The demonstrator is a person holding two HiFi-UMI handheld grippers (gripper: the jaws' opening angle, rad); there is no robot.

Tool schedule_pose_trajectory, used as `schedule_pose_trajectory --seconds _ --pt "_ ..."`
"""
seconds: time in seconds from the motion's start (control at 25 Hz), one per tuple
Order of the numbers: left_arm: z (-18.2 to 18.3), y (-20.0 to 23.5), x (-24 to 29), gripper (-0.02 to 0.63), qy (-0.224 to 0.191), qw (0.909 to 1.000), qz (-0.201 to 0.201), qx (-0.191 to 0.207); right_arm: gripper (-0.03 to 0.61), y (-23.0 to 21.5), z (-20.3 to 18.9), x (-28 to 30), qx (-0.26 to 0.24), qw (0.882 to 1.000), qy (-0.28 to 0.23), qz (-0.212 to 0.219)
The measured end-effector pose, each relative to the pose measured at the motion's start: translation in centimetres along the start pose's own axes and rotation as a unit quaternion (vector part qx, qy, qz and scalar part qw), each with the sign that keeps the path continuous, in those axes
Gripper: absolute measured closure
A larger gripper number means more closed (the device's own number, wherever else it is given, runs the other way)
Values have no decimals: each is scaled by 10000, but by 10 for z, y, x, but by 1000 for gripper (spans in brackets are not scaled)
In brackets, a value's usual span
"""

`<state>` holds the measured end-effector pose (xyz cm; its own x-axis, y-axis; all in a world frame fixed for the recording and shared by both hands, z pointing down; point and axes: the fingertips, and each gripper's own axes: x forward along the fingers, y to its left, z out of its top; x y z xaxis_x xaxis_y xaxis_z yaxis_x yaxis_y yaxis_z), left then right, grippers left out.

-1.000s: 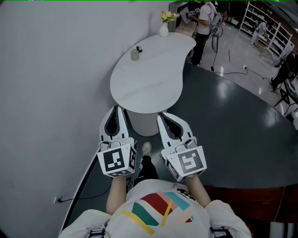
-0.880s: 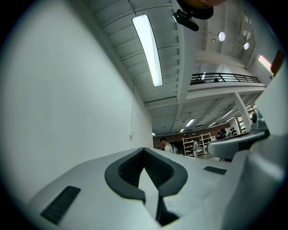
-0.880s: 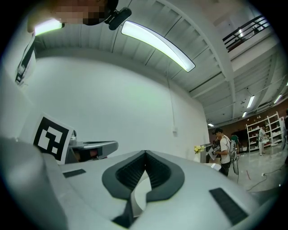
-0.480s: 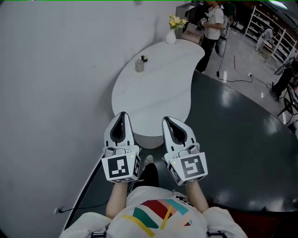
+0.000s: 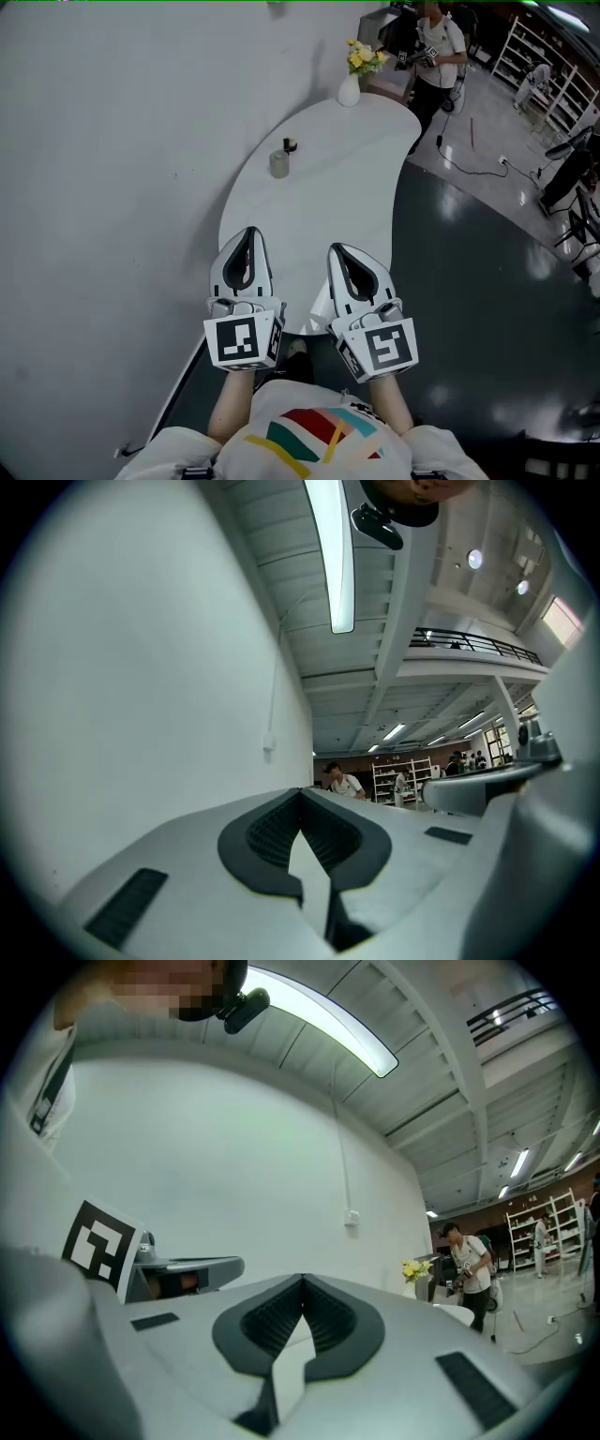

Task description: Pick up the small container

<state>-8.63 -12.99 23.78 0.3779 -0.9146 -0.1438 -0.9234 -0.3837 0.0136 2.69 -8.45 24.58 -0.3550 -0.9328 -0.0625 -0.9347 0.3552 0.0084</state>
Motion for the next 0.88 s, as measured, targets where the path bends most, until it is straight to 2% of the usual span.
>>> schedule_pose_trajectory --seconds 0.12,0.28,0.4,0.64,0.88 --pt "3 13 42 597 -17 9998 -105 -140 568 -17 3 38 111 9999 -49 -24" --pt "-3 19 91 597 88 9995 -312 -28 568 -42 -4 82 -155 9994 158 -272" --pt "-11 25 115 597 219 9988 -381 -193 568 -54 -6 105 -161 9990 258 -332" --pt "-25 24 142 597 375 9986 -312 -192 568 -81 -14 126 -73 9982 423 -422" --pt "-32 18 158 597 386 9991 -28 -169 568 -95 -14 138 -92 9991 400 -94"
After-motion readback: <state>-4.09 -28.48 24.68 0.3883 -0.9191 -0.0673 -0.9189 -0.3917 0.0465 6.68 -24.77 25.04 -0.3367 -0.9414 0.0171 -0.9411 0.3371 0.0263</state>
